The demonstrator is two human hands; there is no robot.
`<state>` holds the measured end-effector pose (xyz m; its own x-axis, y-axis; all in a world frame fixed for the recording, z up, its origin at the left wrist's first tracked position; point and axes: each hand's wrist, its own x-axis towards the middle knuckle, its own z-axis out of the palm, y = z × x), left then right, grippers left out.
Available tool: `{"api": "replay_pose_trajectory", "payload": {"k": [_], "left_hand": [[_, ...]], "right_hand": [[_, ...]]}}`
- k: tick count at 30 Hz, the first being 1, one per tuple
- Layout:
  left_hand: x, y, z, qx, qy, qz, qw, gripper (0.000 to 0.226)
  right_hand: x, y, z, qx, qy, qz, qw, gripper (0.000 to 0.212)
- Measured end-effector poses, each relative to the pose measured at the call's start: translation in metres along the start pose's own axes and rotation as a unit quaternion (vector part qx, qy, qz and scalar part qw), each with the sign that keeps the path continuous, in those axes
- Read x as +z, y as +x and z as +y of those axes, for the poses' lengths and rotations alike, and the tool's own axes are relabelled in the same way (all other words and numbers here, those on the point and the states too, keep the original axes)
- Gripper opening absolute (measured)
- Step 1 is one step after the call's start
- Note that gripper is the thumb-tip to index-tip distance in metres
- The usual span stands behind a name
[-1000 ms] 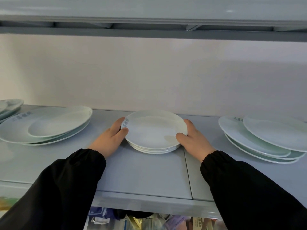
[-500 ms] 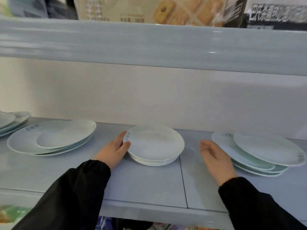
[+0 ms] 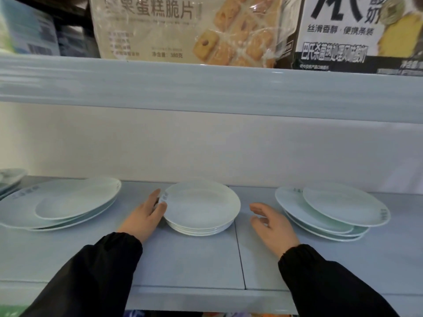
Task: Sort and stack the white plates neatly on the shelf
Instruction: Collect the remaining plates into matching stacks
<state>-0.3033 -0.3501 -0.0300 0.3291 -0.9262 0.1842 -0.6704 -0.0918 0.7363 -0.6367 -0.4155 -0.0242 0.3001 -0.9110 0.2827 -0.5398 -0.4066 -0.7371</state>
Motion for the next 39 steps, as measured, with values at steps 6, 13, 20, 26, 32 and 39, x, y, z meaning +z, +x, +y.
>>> {"api": "replay_pose_trajectory", "payload": {"k": [6, 13, 20, 26, 32, 39], "left_hand": [[-0.009, -0.007, 0.0, 0.042, 0.02, 0.034, 0.998, 0.08], [0.008, -0.024, 0.056, 0.142, 0.029, 0.138, 0.98, 0.059], [0.117, -0.029, 0.161, 0.233, -0.055, 0.119, 0.964, 0.058], [0.195, -0.014, 0.221, 0.143, -0.161, 0.063, 0.975, 0.053], [0.242, -0.012, 0.24, -0.02, -0.28, 0.057, 0.958, 0.052], [0.25, -0.01, 0.231, -0.024, -0.246, 0.02, 0.969, 0.044]], "right_hand": [[-0.015, -0.019, -0.005, -0.053, 0.015, 0.08, 0.995, 0.037], [-0.118, -0.036, 0.04, -0.116, -0.04, 0.151, 0.981, 0.034], [-0.221, -0.02, 0.096, -0.036, 0.01, 0.231, 0.972, 0.039], [-0.264, -0.007, 0.151, 0.028, 0.026, 0.188, 0.981, 0.051], [-0.269, 0.013, 0.176, 0.08, 0.144, 0.118, 0.979, 0.06], [-0.257, 0.014, 0.194, 0.08, 0.141, 0.073, 0.984, 0.032]]}}
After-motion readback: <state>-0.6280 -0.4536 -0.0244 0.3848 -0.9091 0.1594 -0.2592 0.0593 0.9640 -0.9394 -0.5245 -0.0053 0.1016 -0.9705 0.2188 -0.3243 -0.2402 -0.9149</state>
